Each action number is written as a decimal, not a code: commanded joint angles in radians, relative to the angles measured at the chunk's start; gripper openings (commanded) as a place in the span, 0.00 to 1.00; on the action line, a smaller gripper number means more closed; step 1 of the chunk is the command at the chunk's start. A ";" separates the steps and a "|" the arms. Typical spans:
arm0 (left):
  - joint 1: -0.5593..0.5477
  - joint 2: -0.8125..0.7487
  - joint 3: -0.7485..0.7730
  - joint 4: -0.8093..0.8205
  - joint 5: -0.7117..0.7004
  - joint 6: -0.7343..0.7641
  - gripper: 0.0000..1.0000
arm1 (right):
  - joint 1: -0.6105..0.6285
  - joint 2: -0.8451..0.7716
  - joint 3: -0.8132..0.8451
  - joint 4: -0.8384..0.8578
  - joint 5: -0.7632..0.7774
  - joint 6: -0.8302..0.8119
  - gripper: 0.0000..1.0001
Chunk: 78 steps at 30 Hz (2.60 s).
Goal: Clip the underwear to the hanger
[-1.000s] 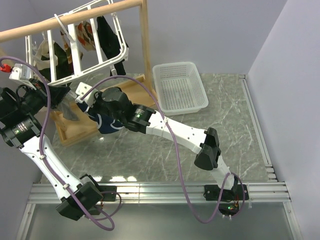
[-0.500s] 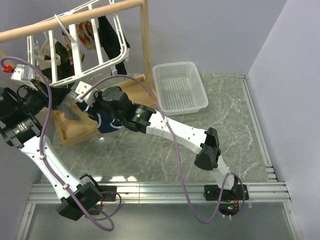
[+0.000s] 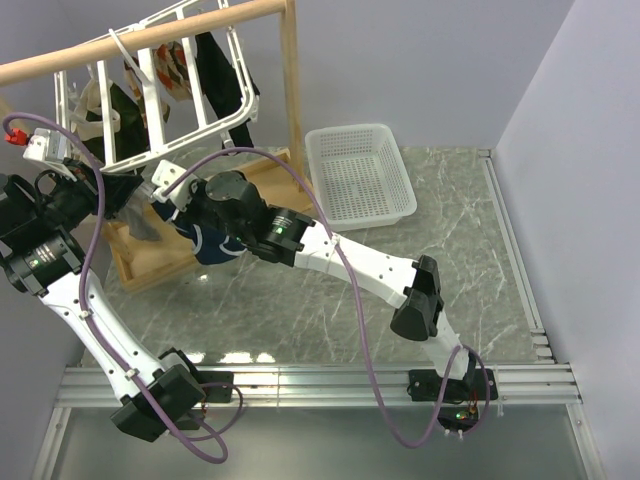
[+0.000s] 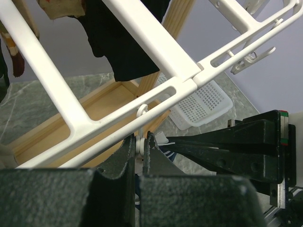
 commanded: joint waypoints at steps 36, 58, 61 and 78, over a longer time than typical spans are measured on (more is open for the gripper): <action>-0.013 -0.032 0.006 -0.096 0.144 -0.023 0.00 | 0.028 -0.111 -0.092 0.075 -0.024 -0.051 0.00; -0.014 -0.025 0.015 -0.180 0.121 0.076 0.00 | 0.031 -0.112 -0.044 0.072 -0.024 -0.048 0.00; -0.014 -0.023 0.015 -0.188 0.118 0.086 0.00 | 0.031 -0.119 -0.043 0.077 -0.026 -0.049 0.00; -0.016 -0.020 0.013 -0.223 0.112 0.130 0.00 | 0.031 -0.139 -0.057 0.100 -0.026 -0.043 0.00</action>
